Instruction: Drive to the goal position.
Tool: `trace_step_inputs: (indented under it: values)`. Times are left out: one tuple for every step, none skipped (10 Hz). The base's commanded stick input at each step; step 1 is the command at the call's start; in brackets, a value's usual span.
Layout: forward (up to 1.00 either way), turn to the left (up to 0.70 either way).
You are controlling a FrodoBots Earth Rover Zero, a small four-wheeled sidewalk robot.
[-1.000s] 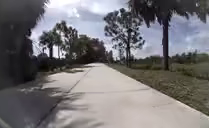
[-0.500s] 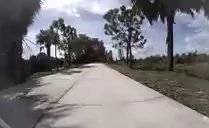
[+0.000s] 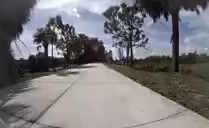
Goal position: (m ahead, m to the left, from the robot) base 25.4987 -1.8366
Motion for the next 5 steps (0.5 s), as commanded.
trace_step_inputs:
  values:
    - [0.85,0.00]
    - [0.85,0.00]
    - [0.85,0.00]
    - [0.85,0.00]
    - [0.85,0.00]
